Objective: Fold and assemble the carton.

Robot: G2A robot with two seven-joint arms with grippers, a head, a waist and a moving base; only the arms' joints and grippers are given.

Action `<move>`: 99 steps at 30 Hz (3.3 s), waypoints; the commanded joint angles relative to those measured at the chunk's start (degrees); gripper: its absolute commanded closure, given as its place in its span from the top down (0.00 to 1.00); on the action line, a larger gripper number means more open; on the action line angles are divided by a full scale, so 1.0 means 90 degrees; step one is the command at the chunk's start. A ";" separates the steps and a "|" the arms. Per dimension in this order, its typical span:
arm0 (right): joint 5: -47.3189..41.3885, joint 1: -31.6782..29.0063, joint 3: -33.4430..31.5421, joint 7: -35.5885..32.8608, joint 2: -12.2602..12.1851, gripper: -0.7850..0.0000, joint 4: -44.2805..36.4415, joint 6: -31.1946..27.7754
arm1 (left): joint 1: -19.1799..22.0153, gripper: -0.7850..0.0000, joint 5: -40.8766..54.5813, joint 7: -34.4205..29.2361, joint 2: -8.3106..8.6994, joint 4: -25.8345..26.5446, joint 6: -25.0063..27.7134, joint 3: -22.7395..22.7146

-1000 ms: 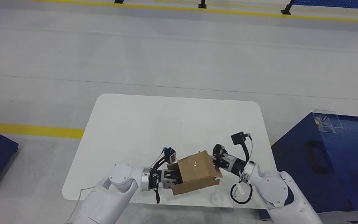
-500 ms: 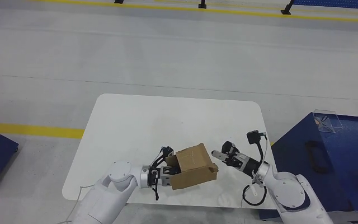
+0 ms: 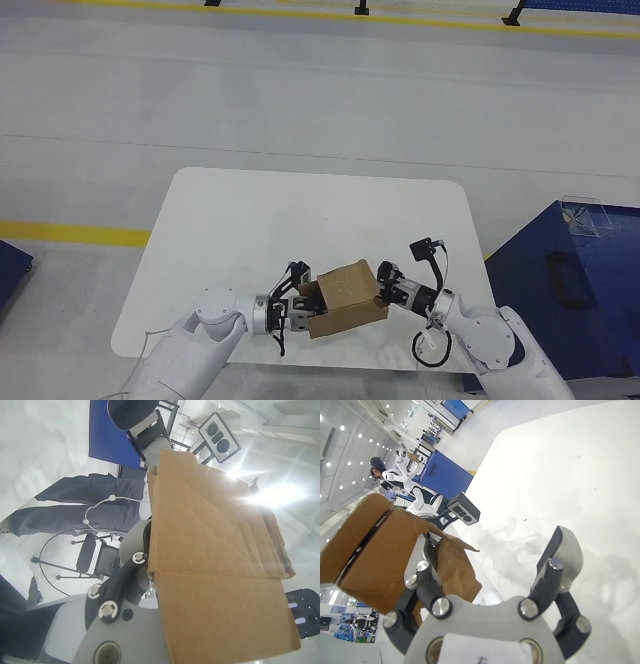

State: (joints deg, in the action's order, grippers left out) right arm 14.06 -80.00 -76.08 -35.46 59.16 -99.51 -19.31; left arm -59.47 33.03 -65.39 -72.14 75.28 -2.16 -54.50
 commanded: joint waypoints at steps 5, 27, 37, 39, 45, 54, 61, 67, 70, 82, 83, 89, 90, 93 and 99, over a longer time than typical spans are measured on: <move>-0.0099 0.0010 0.0013 -0.0089 -0.0001 1.00 0.0015 -0.0053 | 0.0020 0.00 -0.0022 0.0066 -0.0006 -0.0025 -0.0083 0.0050; -0.0404 -0.0101 -0.0736 0.0006 -0.0086 1.00 0.0286 -0.0172 | -0.0034 0.00 0.0444 0.1199 -0.0017 -0.0286 -0.0019 -0.0350; 0.0224 0.0147 -0.0209 0.0285 -0.0012 1.00 0.0474 0.0177 | -0.0096 0.00 0.0192 0.1394 -0.0037 -0.0133 0.0114 -0.0252; 0.0287 0.0195 -0.0106 0.0385 0.0009 1.00 0.0508 0.0221 | -0.0100 0.00 0.0094 0.1361 -0.0039 -0.0085 0.0212 -0.0221; 0.0330 0.0177 0.0057 0.0387 0.0034 1.00 0.0431 0.0142 | -0.0211 0.00 -0.0146 0.1278 -0.0032 0.0046 0.0641 -0.0182; 0.0283 -0.0112 -0.0167 0.0590 0.0007 1.00 0.0155 -0.0145 | -0.0265 0.00 -0.0279 0.1254 -0.0030 0.0118 0.0761 -0.0163; 0.0005 -0.0236 -0.0561 0.0636 -0.0028 1.00 0.0038 -0.0028 | -0.0308 0.00 -0.0336 0.1248 -0.0031 0.0162 0.0778 -0.0139; 0.0079 -0.0180 -0.0342 0.0403 -0.0011 1.00 -0.0013 -0.0030 | -0.0286 0.00 -0.0590 0.1195 -0.0042 0.0169 0.0828 -0.0010; 0.0280 -0.0110 -0.0158 0.0299 0.0003 1.00 0.0006 0.0006 | -0.0263 0.00 -0.0717 0.1207 -0.0046 0.0170 0.0841 0.0035; 0.0277 -0.0057 -0.0190 0.0454 0.0016 1.00 -0.0009 0.0063 | -0.0244 0.00 -0.0599 0.1437 -0.0064 0.0101 0.0820 -0.0038; 0.0200 -0.0070 -0.0248 0.0492 0.0013 1.00 -0.0005 0.0051 | -0.0250 0.00 -0.0551 0.1436 -0.0063 0.0102 0.0835 -0.0061; 0.0017 -0.0237 -0.0636 0.0529 -0.0028 1.00 0.0098 -0.0030 | -0.0289 0.00 -0.0274 0.1511 -0.0057 0.0045 0.0944 -0.0240; 0.0017 -0.0268 -0.0669 0.0491 -0.0034 1.00 0.0120 -0.0034 | -0.0290 0.00 -0.0249 0.1495 -0.0056 0.0035 0.0955 -0.0254; 0.0099 -0.0282 -0.0627 0.0392 -0.0037 1.00 0.0190 0.0002 | -0.0283 0.00 -0.0204 0.1478 -0.0058 -0.0002 0.0963 -0.0278; 0.0222 -0.0081 -0.0193 0.0411 0.0026 1.00 0.0296 0.0128 | -0.0218 0.00 -0.0343 0.1482 -0.0088 -0.0020 0.0938 -0.0152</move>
State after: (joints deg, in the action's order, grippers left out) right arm 16.10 -81.06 -78.69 -31.58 59.28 -96.91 -18.25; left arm -61.57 30.20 -51.96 -72.87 75.10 6.44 -56.16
